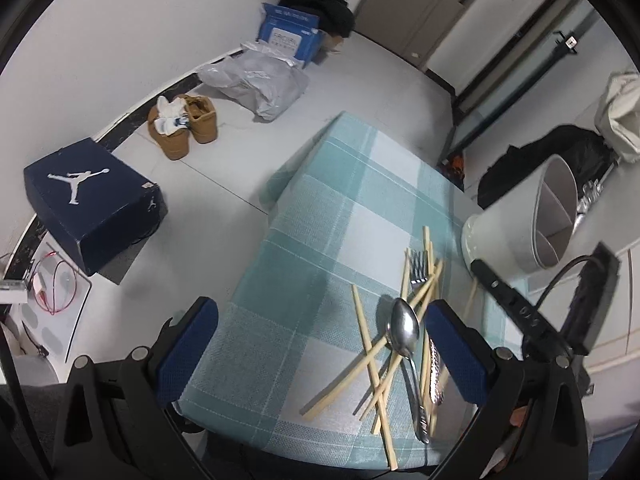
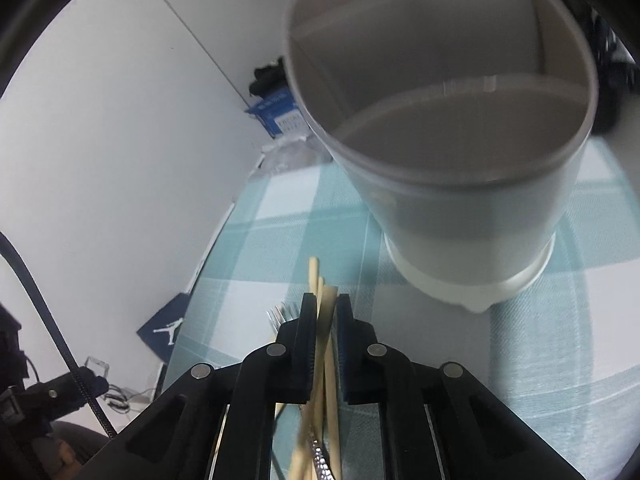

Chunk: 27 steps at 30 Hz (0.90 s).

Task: Organize utensils
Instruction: 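Lower the right tool onto the pile and grasp a wooden chopstick, then grasp the metal spoon handle with the left tool while the right tool lifts the chopstick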

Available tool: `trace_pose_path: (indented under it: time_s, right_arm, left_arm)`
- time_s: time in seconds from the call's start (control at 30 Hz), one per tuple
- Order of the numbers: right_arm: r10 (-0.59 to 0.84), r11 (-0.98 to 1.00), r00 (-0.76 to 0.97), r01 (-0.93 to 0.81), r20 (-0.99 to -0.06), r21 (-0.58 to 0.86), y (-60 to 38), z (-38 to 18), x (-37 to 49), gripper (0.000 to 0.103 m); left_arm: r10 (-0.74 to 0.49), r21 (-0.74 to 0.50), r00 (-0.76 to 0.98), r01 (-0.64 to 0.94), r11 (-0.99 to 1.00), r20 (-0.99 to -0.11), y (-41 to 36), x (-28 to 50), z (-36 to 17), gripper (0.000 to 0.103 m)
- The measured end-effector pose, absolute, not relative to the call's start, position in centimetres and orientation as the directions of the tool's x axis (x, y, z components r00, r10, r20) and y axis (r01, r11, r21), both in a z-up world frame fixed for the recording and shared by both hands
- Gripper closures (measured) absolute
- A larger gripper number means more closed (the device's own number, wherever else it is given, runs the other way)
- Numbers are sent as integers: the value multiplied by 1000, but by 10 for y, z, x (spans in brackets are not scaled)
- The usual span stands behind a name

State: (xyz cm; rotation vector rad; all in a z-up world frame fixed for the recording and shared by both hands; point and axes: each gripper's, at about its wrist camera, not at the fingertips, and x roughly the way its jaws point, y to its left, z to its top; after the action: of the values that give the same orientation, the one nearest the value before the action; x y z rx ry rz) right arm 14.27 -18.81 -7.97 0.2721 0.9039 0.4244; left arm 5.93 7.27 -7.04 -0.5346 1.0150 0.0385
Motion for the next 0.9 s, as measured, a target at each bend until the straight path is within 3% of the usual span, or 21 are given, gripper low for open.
trace_pose_path:
  time_s: [0.33,0.6,0.9]
  right_arm:
    - [436,899,674,-290,-597,329,-202,-27,114,97]
    - [474,877,721,-335,-505,345,-236,16,81,97]
    - [496,857,766,-355,-408,375,-261,38,47,97]
  left_arm:
    - [-340,-487,488,-212,847,-804,58,62,-75,1]
    - [-378,-420,358,-45,906,-854,17,92,-78,2]
    - [-402,-419,249,-19,908,-881,9,107,-97,32]
